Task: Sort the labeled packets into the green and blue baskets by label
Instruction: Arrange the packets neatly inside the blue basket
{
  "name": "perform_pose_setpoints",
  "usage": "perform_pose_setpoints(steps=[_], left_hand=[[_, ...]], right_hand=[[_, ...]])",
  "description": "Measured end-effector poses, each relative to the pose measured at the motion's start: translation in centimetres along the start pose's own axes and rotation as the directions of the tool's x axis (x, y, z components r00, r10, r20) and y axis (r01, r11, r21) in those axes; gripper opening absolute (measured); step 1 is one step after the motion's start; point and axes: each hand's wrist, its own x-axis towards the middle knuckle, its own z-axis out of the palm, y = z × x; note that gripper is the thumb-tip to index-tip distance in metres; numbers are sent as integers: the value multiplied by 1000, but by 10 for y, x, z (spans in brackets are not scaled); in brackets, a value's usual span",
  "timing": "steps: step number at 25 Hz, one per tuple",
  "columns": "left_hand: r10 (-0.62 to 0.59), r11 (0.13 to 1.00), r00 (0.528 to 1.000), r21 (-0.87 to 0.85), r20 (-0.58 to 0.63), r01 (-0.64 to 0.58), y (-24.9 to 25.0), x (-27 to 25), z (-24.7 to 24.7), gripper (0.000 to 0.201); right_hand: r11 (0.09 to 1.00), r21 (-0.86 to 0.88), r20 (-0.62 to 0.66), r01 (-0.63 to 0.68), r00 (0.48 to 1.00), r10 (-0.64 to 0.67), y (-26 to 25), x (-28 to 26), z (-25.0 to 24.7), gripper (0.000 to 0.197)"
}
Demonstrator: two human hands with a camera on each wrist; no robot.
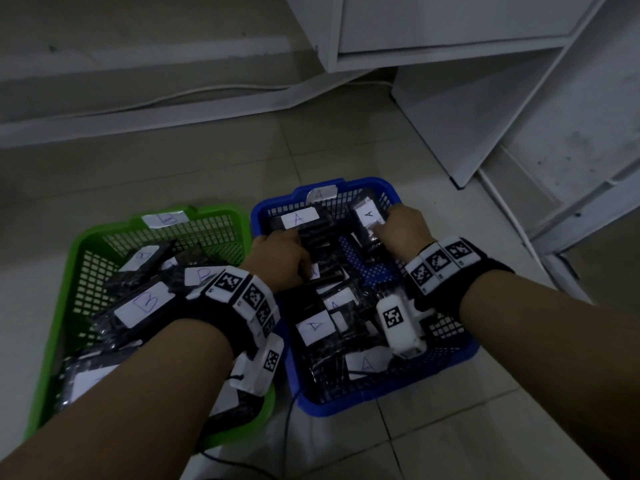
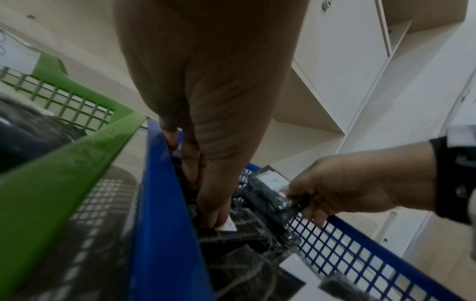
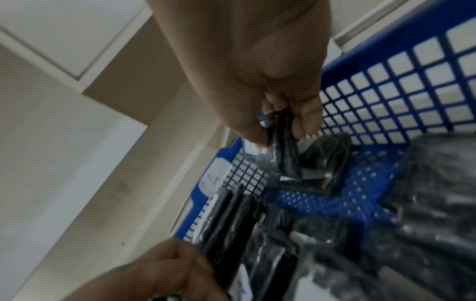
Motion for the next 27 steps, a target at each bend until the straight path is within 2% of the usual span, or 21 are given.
perform_pose_setpoints(steps=[3, 5, 7, 8, 10, 12, 13, 15, 17, 19, 20, 21, 23, 24, 25, 27], left_hand=[[94, 970, 995, -225, 18, -88, 0, -5, -1, 17], [144, 948, 982, -302, 121, -102, 6, -11, 1, 22], [160, 960, 963, -259, 215, -102, 11, -18, 5, 42], [158, 973, 955, -205, 251, -107, 12, -21, 5, 55], [144, 988, 940, -95, 309, -120, 14, -27, 4, 77], [142, 990, 933, -43, 330, -135, 17, -31, 3, 86], [147, 989, 936, -49, 320, -139, 19, -33, 3, 86], [159, 983, 947, -137, 278, -125, 19, -34, 4, 76], [169, 962, 966, -247, 193, -119, 14, -35, 1, 56], [145, 938, 985, -330, 98, -105, 8, -33, -5, 33], [120, 922, 991, -378, 63, -88, 5, -33, -9, 25], [90, 898, 996, -435, 28, -69, 1, -31, -13, 19], [-4, 845, 998, -534, -60, -29, -5, -29, -18, 15], [-65, 829, 991, -560, -113, -10, -7, -27, -19, 16], [-129, 823, 977, -568, -168, 11, -8, -25, -19, 19], [-234, 835, 942, -546, -240, 68, -8, -21, -16, 27]], right_hand=[[965, -261, 28, 21, 1000, -15, 2, -6, 7, 31], [924, -362, 2, 123, 991, -131, 1, -13, 5, 44], [851, -432, 62, 300, 951, -304, 3, -18, 0, 49], [828, -448, 94, 337, 939, -331, 4, -19, -3, 48], [813, -485, 104, 322, 944, -312, 2, -19, -1, 48], [768, -564, 153, 305, 952, -266, -1, -16, 3, 74], [736, -602, 193, 310, 951, -242, -1, -15, 8, 87], [752, -588, 198, 298, 954, -224, -1, -10, 15, 87], [780, -567, 181, 265, 964, -196, -2, -8, 15, 79], [777, -566, 216, 277, 959, -184, 0, -6, 11, 90], [817, -514, 239, 260, 959, -155, 0, -8, 5, 95], [873, -427, 229, 235, 962, -146, -1, -11, -3, 89], [941, -211, 134, 264, 962, -239, -3, -19, -12, 49], [950, -132, 127, 283, 955, -267, -4, -25, -14, 30], [954, -93, 190, 286, 945, -265, -5, -30, -13, 21], [965, -47, 438, 256, 874, -211, -5, -44, -5, 27]])
